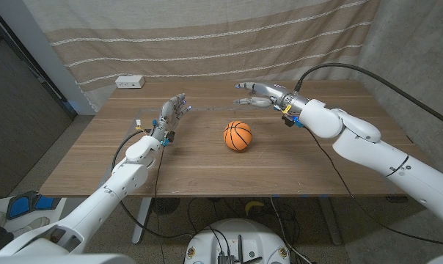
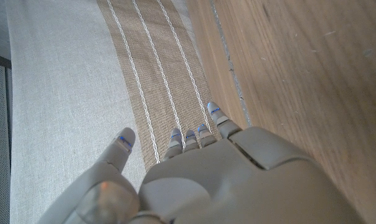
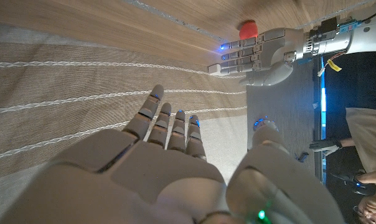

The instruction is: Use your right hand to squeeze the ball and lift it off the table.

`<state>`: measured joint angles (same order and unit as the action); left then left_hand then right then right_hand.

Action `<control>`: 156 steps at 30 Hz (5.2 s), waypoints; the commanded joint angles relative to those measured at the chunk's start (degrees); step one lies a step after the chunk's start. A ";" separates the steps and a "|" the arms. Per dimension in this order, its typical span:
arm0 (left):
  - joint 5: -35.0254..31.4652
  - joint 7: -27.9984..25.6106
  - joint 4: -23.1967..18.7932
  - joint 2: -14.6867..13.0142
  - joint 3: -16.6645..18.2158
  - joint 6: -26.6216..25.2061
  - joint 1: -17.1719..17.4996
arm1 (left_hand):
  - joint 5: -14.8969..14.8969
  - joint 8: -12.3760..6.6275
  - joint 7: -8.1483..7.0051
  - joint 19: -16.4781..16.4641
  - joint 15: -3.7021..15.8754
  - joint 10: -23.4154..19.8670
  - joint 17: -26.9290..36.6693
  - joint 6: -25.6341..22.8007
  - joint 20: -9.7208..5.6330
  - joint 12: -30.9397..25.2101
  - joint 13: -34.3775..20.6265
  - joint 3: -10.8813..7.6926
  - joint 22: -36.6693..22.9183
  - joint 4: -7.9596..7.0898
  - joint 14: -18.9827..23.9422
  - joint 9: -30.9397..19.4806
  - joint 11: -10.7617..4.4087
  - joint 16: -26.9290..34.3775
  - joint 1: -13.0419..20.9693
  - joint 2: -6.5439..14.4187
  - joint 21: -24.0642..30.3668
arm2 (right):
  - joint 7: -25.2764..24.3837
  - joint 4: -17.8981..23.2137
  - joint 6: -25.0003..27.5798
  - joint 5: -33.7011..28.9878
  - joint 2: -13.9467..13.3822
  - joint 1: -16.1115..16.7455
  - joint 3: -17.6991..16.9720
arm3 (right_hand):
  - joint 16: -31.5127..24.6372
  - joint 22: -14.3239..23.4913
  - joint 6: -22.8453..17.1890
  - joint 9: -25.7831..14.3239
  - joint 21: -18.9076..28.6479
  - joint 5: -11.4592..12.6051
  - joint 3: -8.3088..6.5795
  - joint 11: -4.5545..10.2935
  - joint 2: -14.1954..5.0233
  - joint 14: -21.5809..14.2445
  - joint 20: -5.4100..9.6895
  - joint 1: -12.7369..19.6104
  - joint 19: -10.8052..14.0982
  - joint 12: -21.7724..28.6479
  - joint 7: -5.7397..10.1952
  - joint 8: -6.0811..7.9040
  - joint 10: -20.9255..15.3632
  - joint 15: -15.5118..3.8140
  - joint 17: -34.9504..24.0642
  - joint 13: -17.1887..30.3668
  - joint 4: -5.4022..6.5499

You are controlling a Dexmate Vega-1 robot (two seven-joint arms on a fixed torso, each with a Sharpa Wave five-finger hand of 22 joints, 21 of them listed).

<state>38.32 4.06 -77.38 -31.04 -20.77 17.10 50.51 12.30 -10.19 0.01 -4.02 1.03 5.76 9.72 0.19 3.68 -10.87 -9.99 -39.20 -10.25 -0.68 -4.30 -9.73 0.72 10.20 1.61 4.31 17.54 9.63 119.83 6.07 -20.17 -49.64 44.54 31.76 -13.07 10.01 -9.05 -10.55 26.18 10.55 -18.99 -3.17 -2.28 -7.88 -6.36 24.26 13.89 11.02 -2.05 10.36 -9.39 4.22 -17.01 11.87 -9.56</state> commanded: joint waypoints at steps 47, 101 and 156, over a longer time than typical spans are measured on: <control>0.97 0.08 -2.06 -1.88 0.78 -1.39 2.06 | 0.11 -0.29 0.20 -0.83 0.16 0.30 0.20 -0.61 0.05 -0.16 -0.22 -0.05 -0.26 0.07 -0.06 -0.20 0.30 0.17 -0.08 2.74 -0.91 | 14.48 1.29 10.28 -17.02 4.63 -6.38 11.09 | 0.47 0.15 7.27 -0.21 -1.82 0.88 1.47 0.68 4.15 1.70 0.43 3.02 1.88 -0.24 3.63 -0.17 5.32 0.78 0.94 0.24 0.19; 2.20 1.84 -1.29 -2.36 0.94 -2.42 1.73 | 0.12 -0.49 0.20 -1.03 -0.17 0.25 0.21 -1.69 0.31 -0.17 -0.23 -0.05 -0.29 -0.02 0.06 -0.23 0.51 0.19 -0.11 2.83 -1.50 | 30.84 -3.81 19.13 -27.33 10.39 -13.21 20.10 | 0.50 0.17 9.35 -0.22 -3.05 2.80 0.32 0.10 3.91 2.18 0.01 10.01 3.92 0.14 7.27 0.43 7.61 2.13 1.90 0.21 -0.20; 1.34 1.82 -1.48 -2.29 -0.57 -5.31 -0.34 | 0.10 -0.34 0.12 -1.22 -0.12 0.41 0.24 -2.29 0.23 -0.13 -0.24 0.03 -0.32 -0.22 -0.18 -0.24 0.66 0.11 -0.23 2.78 -2.11 | 31.53 -10.50 17.17 -19.47 11.23 -16.32 21.94 | -22.49 13.89 -43.47 -1.47 37.33 -0.65 -3.77 4.43 -5.85 -50.42 18.91 55.49 31.68 18.90 -0.16 12.94 -37.24 -17.21 -21.26 11.48 0.14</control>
<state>39.80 6.17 -78.57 -33.53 -21.16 12.06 50.40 12.30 -10.40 0.31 -4.84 1.02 6.06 9.72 -1.54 4.09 -10.87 -9.99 -39.21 -10.25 -0.69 -4.30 -9.73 1.03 10.20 1.61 4.31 15.60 44.43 109.74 23.56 -41.52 -37.71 27.60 54.52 -35.70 24.04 -40.67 -11.86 62.61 9.97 -19.97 1.12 9.18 -37.10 0.53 62.15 44.30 28.38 8.42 22.96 -36.69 11.47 -37.79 22.07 -7.67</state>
